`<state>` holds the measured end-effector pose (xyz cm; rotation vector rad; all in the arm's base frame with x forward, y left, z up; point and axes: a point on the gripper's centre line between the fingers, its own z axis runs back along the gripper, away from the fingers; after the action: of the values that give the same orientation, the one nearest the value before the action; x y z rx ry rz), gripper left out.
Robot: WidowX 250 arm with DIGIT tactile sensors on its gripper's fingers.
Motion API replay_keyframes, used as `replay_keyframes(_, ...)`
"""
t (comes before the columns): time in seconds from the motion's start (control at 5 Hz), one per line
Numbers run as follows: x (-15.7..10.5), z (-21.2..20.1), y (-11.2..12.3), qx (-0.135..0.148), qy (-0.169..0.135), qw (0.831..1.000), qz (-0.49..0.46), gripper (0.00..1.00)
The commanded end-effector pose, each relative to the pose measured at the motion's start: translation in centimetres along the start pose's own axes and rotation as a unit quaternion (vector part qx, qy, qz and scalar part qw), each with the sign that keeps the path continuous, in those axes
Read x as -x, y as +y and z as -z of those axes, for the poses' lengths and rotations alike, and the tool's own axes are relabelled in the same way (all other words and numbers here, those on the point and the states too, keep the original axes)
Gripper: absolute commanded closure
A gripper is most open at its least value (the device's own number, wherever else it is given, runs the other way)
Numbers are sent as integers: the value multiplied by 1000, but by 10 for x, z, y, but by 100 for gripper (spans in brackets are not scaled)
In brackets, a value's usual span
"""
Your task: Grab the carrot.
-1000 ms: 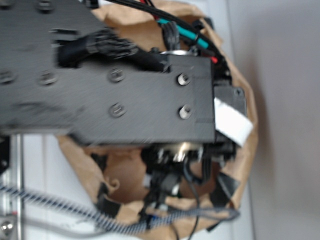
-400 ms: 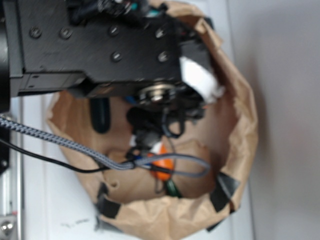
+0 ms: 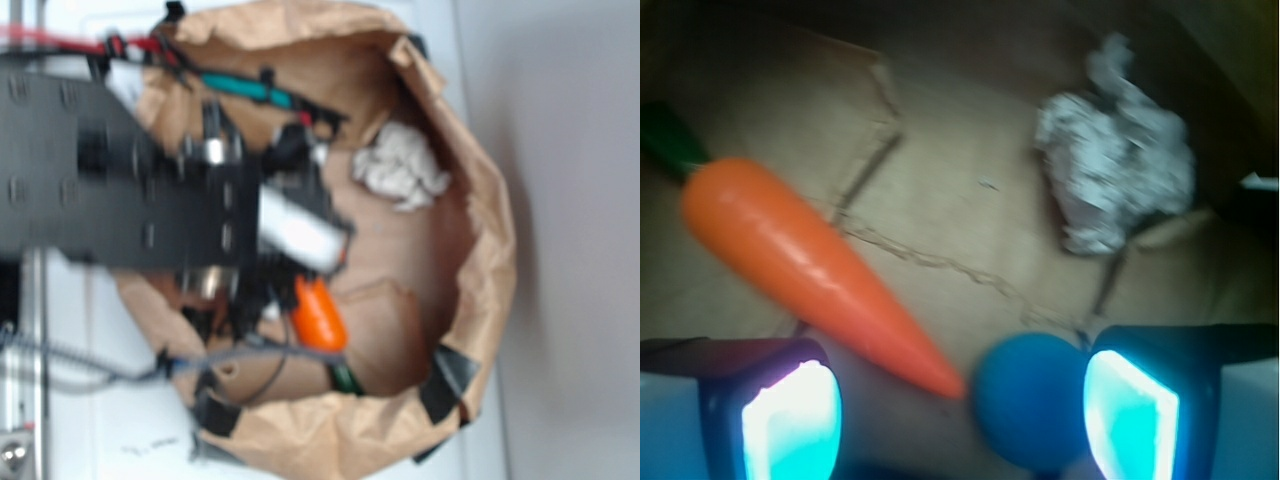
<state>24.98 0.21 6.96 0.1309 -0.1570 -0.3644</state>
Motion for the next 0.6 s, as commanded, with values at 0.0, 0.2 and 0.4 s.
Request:
replay_keyframes(0.0,-25,8,-41,8,8,998,61,0)
replay_keyframes(0.2,-31,21,-52,31,20,996,79,0)
replay_keyframes(0.4,-39,33,-50,36,14,996,75,0)
